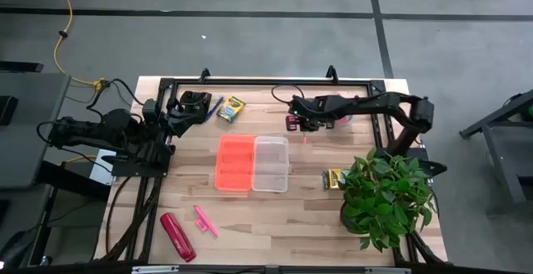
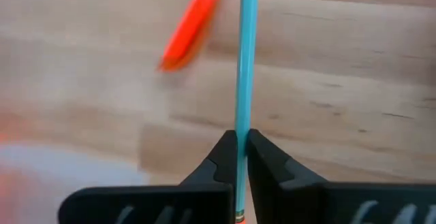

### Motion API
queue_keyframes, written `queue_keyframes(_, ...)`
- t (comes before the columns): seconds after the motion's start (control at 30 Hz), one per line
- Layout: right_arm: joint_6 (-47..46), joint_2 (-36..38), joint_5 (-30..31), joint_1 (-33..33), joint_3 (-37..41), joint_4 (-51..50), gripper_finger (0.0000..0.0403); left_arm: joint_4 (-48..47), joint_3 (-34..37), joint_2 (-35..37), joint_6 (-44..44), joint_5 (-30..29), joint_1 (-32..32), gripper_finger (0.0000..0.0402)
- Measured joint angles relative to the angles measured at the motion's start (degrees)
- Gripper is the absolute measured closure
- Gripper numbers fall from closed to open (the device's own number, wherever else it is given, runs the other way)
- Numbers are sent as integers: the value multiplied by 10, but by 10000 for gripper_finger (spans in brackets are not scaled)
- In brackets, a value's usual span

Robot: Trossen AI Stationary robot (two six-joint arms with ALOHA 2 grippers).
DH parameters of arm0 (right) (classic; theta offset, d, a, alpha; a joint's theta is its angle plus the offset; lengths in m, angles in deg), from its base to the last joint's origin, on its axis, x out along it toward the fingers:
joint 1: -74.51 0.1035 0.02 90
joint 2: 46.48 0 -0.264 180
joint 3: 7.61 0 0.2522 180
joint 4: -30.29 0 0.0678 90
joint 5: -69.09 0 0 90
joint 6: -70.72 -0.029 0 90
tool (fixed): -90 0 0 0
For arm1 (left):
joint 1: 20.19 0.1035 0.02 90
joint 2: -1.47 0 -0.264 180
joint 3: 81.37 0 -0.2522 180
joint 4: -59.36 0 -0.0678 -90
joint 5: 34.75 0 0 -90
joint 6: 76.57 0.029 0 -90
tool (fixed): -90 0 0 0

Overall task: Pack school essentials
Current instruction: Put the light blue pencil in the supply box

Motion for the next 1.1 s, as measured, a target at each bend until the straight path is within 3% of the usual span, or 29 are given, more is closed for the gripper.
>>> queue_keyframes(0.27,86,69,22,50,0,-32,402,0,0,0,0,-1,0,401)
queue_keyframes(0.43,101,155,60,89,58,-10,402,0,0,-7,-19,-1,0,401)
queue_keyframes(0.63,117,282,100,143,172,174,403,1,0,-40,-41,-18,0,401)
queue_keyframes(0.8,238,330,101,165,229,390,403,2,-2,-89,-45,-32,0,388)
queue_keyframes(0.93,368,326,55,172,225,491,403,-21,-40,-130,-28,-32,11,361)
queue_keyframes(1.1,463,325,-4,172,204,512,403,-106,-106,-163,40,-16,26,312)
